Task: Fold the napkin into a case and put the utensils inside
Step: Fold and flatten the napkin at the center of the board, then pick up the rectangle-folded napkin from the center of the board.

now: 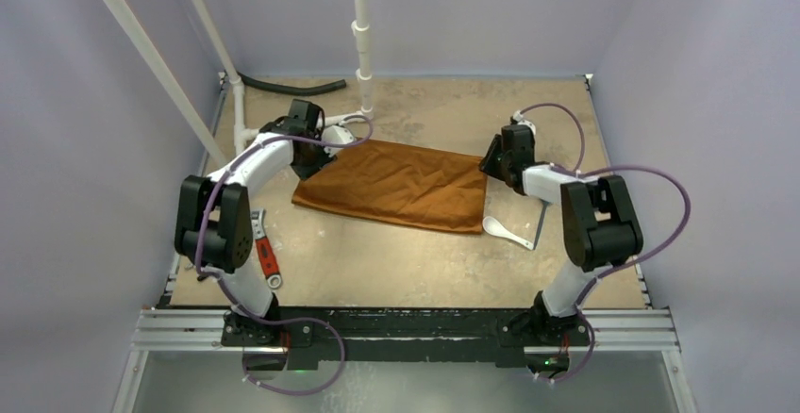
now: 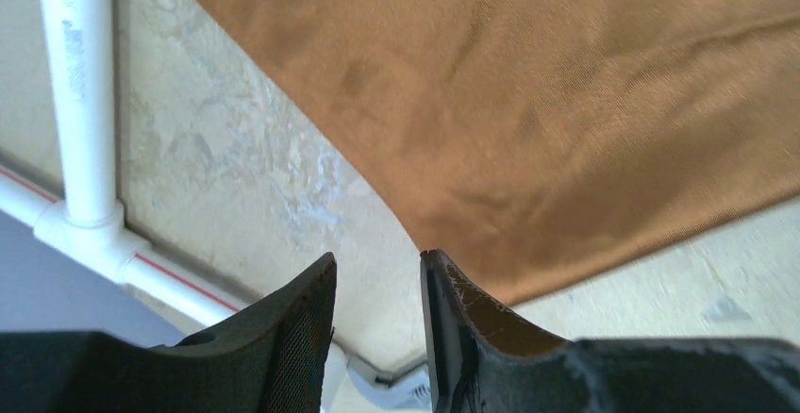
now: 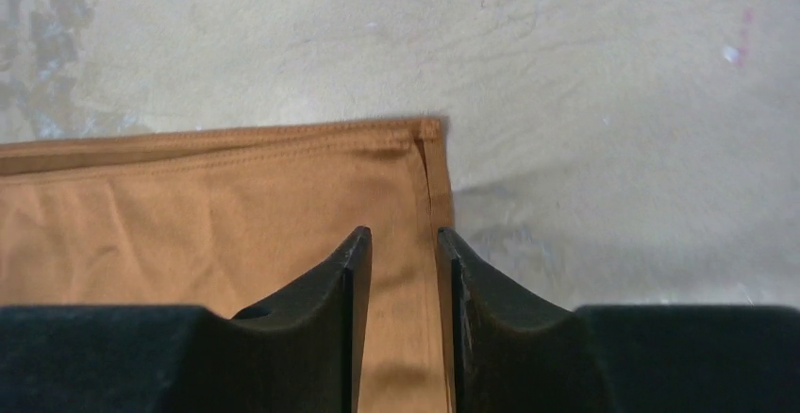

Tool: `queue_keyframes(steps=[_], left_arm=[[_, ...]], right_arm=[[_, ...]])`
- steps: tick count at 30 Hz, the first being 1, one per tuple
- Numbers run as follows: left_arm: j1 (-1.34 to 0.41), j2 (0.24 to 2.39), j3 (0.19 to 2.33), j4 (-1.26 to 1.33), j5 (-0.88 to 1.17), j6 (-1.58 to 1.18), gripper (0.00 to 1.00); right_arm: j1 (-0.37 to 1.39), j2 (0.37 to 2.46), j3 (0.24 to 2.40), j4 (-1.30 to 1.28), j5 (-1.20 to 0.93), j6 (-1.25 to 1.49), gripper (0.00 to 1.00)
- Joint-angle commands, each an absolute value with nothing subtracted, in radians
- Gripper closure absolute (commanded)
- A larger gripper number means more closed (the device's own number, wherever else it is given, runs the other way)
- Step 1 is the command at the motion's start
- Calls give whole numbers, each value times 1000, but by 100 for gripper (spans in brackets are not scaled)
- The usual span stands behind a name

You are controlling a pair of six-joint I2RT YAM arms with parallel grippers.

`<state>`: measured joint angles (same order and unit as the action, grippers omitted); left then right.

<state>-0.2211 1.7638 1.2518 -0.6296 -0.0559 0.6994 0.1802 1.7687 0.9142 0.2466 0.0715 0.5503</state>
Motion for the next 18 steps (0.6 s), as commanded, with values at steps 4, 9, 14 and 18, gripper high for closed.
queue_keyframes(steps=[4, 9, 14, 18], left_arm=[[-207, 1668, 1205, -652, -19, 739, 62], [-185, 1721, 1203, -580, -38, 708, 63], [-184, 1767, 1196, -556, -17, 707, 63], [-186, 1789, 1154, -523, -22, 740, 63]], right_arm=[[211, 1482, 810, 166, 25, 593, 63], [362, 1365, 678, 90, 3, 704, 73], [364, 1311, 568, 11, -14, 827, 81], [280, 1330, 571, 2, -73, 821, 89]])
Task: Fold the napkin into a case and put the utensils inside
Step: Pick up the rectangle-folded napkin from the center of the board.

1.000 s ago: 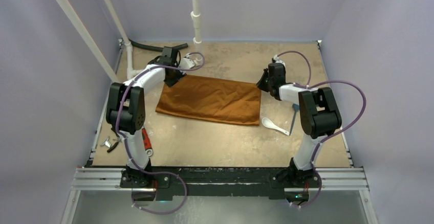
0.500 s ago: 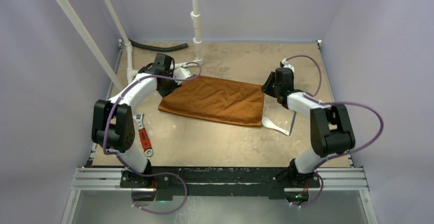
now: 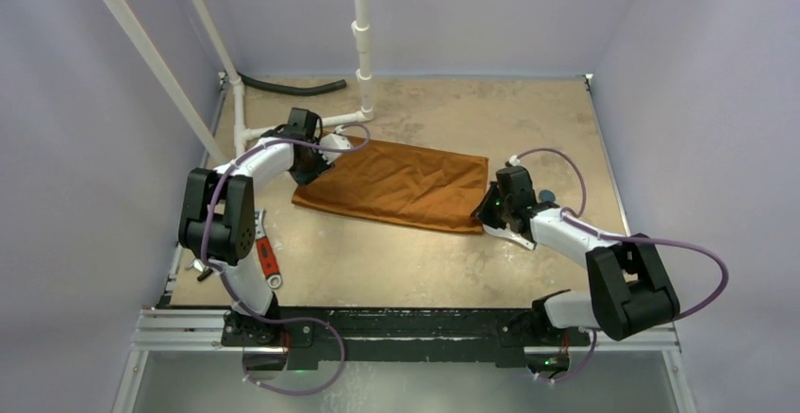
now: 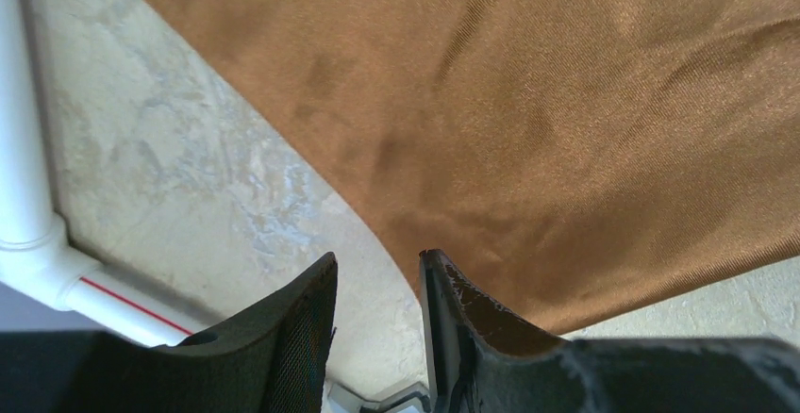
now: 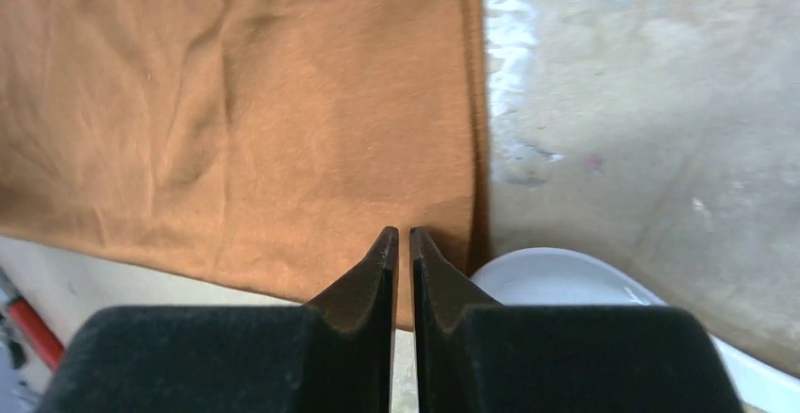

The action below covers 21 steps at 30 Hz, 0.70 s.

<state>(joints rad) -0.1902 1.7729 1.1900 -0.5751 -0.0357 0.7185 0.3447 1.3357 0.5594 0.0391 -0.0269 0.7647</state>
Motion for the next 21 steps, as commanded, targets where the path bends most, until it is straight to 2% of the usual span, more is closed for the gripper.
queue_keyframes(steps=[1, 4, 10, 16, 21], left_arm=[[-186, 1793, 1142, -509, -31, 749, 63], [-186, 1811, 1111, -472, -61, 765, 64], [-190, 1833, 1078, -440, -49, 767, 64], [-187, 1837, 1064, -464, -6, 751, 64], [-189, 1824, 1069, -533, 60, 743, 64]], right_arm=[[263, 1339, 572, 2, -89, 821, 91], [247, 1366, 580, -18, -86, 807, 95], [212, 1366, 623, -76, -12, 778, 96], [198, 1288, 687, -196, 148, 723, 90], [239, 1237, 738, -154, 107, 697, 91]])
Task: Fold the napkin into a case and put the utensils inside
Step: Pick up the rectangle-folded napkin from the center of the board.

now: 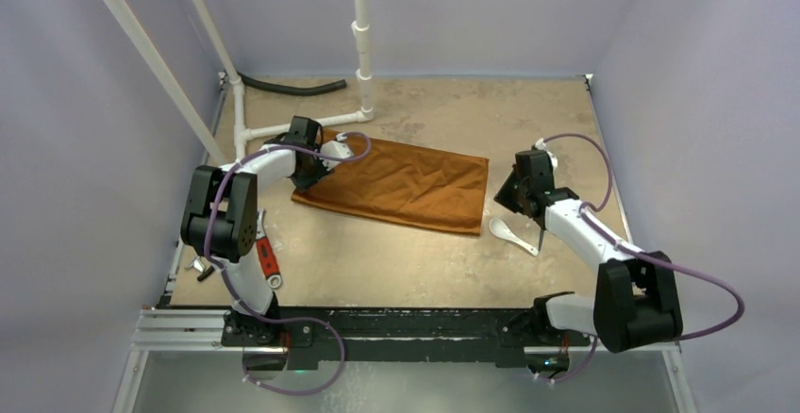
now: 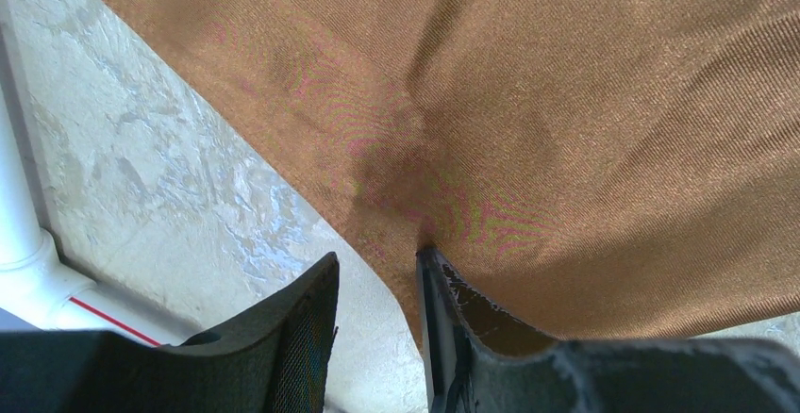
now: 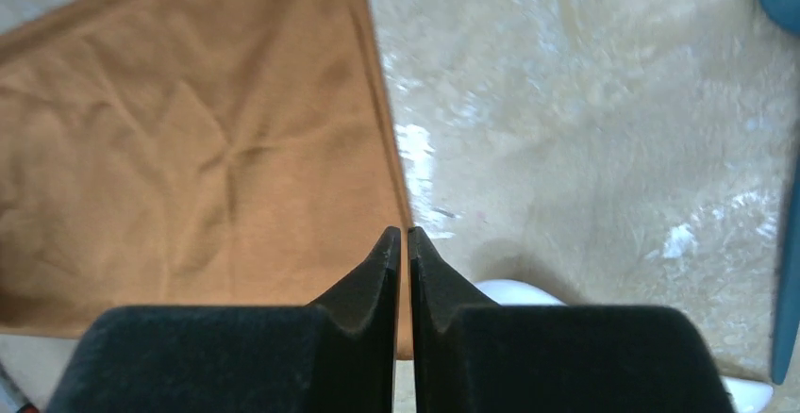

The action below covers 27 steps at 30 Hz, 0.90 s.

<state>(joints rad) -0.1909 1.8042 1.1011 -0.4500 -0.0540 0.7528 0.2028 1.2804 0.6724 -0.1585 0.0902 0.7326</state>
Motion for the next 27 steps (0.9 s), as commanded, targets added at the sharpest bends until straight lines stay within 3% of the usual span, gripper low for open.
queue_keyframes(steps=[1, 6, 16, 27], left_arm=[[-189, 1822, 1068, -551, 70, 743, 64], [-189, 1835, 1068, -647, 101, 755, 64], [-188, 1804, 1088, -746, 131, 741, 64], [-181, 1701, 1252, -771, 117, 681, 45]], right_arm=[[284, 1244, 746, -143, 106, 710, 91], [455, 1353, 725, -57, 25, 818, 94], [439, 1401, 683, -120, 63, 836, 96], [248, 1461, 848, -146, 80, 685, 59]])
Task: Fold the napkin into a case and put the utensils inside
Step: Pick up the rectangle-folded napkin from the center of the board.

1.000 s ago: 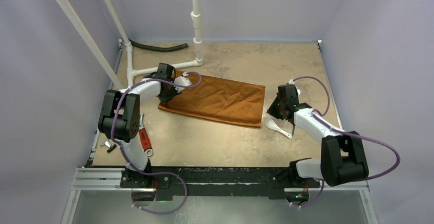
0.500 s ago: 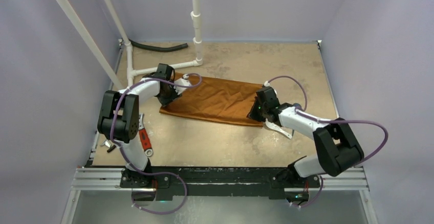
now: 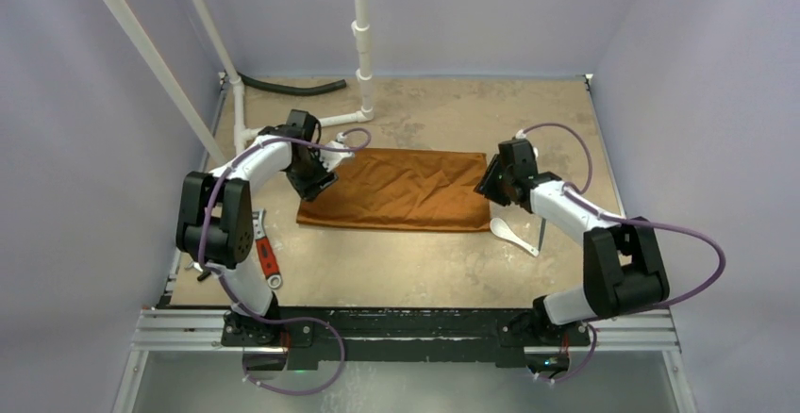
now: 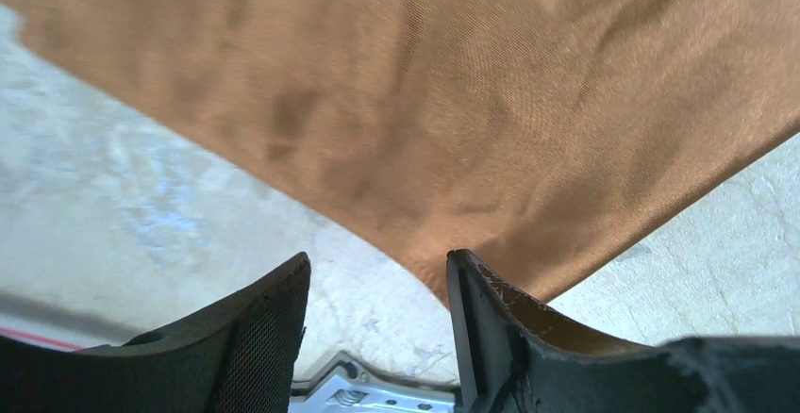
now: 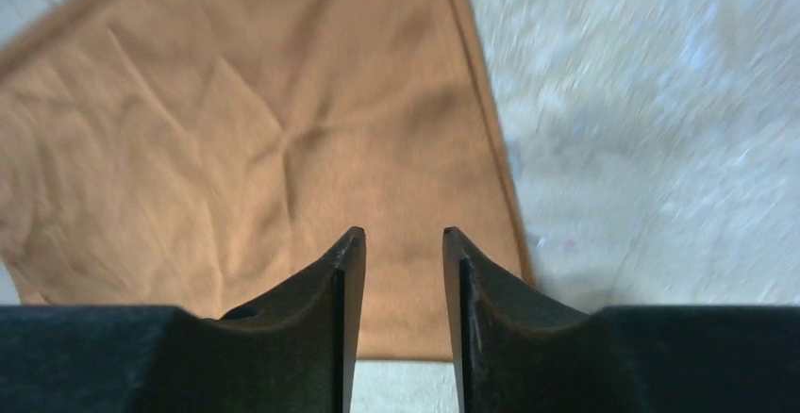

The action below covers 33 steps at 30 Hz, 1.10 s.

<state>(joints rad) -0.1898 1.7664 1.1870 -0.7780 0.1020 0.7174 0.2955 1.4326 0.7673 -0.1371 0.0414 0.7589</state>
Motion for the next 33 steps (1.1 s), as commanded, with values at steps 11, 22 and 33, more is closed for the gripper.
queue_keyframes(steps=[11, 22, 33], left_arm=[[-140, 1748, 1174, -577, -34, 641, 46], [-130, 1846, 1111, -451, -25, 652, 55], [-131, 1869, 1068, -451, 55, 687, 58]], right_arm=[[242, 1666, 953, -119, 175, 622, 45], [244, 1720, 974, -108, 189, 593, 53], [249, 1714, 943, -28, 75, 632, 80]])
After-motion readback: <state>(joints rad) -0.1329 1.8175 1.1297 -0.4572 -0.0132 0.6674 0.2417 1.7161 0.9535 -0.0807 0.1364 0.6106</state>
